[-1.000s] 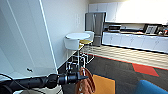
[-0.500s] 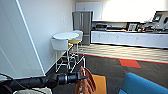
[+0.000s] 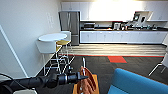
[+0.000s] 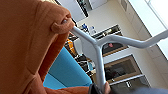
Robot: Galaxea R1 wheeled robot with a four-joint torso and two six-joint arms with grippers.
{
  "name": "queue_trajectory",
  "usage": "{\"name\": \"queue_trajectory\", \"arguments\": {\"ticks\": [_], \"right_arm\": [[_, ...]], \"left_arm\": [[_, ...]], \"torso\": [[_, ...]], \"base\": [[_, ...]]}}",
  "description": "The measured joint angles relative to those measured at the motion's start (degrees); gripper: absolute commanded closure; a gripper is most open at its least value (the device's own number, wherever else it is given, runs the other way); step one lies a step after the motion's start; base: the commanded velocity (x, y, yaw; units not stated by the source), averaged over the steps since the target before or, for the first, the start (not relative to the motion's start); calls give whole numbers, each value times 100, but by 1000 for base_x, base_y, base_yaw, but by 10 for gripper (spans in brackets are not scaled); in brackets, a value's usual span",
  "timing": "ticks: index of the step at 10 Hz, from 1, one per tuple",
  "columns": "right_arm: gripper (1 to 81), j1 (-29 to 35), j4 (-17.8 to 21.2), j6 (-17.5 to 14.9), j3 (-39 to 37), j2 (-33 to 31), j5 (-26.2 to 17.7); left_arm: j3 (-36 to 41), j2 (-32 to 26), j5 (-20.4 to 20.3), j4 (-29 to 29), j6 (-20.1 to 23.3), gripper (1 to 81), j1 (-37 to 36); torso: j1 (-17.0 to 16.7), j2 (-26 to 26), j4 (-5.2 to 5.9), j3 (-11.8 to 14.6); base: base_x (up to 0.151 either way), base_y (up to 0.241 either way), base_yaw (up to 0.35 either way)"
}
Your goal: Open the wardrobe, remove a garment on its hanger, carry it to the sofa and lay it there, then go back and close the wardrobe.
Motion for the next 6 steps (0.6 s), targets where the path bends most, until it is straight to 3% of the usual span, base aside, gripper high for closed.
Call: {"name": "queue_trajectory", "arguments": {"ticks": [3,6], "right_arm": [[10,6,0,0,-10,0,9],[10,15,0,15,-10,0,4]], "left_arm": [[16,11,0,0,0,811,-5],[49,13,9,10,1,811,-24]], "torso": [[0,0,0,-20],[2,2,0,-282]], "base": [[0,0,-339],[0,0,-339]]}}
